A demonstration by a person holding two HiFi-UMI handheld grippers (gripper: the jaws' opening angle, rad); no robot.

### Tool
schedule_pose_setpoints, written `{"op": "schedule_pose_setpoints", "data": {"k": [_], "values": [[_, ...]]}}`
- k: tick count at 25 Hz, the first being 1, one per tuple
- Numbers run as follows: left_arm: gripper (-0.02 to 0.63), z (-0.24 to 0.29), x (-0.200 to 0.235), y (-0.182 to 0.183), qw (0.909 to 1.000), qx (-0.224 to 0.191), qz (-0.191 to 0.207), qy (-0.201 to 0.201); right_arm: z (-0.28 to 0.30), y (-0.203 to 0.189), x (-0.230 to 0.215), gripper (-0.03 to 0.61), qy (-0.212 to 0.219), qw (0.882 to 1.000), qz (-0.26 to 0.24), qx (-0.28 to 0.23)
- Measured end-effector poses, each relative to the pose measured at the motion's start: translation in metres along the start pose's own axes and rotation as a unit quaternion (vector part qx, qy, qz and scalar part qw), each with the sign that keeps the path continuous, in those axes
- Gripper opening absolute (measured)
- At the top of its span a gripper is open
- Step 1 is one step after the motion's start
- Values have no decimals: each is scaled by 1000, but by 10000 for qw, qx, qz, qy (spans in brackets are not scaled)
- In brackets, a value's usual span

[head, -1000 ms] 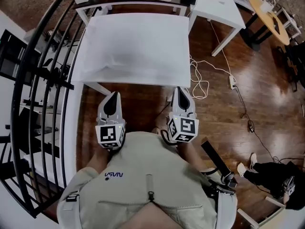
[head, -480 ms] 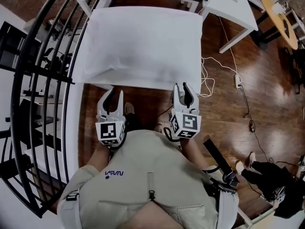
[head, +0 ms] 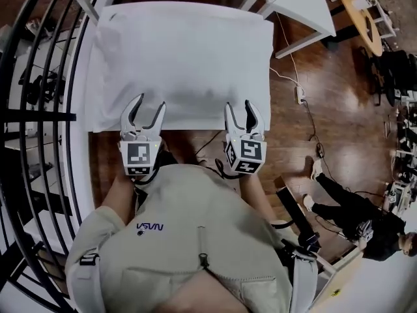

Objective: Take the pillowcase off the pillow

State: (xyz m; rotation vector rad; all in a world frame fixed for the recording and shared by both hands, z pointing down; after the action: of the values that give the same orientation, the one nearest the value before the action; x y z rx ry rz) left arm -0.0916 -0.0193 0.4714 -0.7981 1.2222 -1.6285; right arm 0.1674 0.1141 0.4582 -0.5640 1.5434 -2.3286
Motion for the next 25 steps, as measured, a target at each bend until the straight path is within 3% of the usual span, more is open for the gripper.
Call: {"op": "schedule_pose_setpoints", "data": {"k": [6, 11, 16, 19, 25], "values": [[317, 17, 25, -11, 9992, 267, -265, -161, 23, -5, 0, 330, 27, 9979, -489, 425], [353, 35, 31, -21, 9968, 736, -292, 52, 63, -19, -6, 391, 407, 9896, -1116, 814], [376, 49, 27, -37, 9923, 1061, -618, 153, 92, -33, -1, 393, 678, 9771, -1681, 1112], [376, 63, 30, -51, 9884, 1327, -735, 28, 105, -40, 4, 387, 726, 9757, -1735, 1122], [350, 84, 36, -67, 9859, 1426, -852, -185, 118, -44, 12, 305, 774, 9732, -1878, 1081]]}}
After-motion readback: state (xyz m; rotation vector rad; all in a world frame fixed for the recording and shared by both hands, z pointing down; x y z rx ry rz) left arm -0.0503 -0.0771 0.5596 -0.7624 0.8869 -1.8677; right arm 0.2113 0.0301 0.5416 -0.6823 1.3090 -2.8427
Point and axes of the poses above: the fingertips, and each gripper's own axes: z forward along the fingers, x to its left, y out of its top, the point moved 10 cm from there along -z, backward along the fingers, and after that the axes turned 15 degrees about -y, right-handed, at the moved point
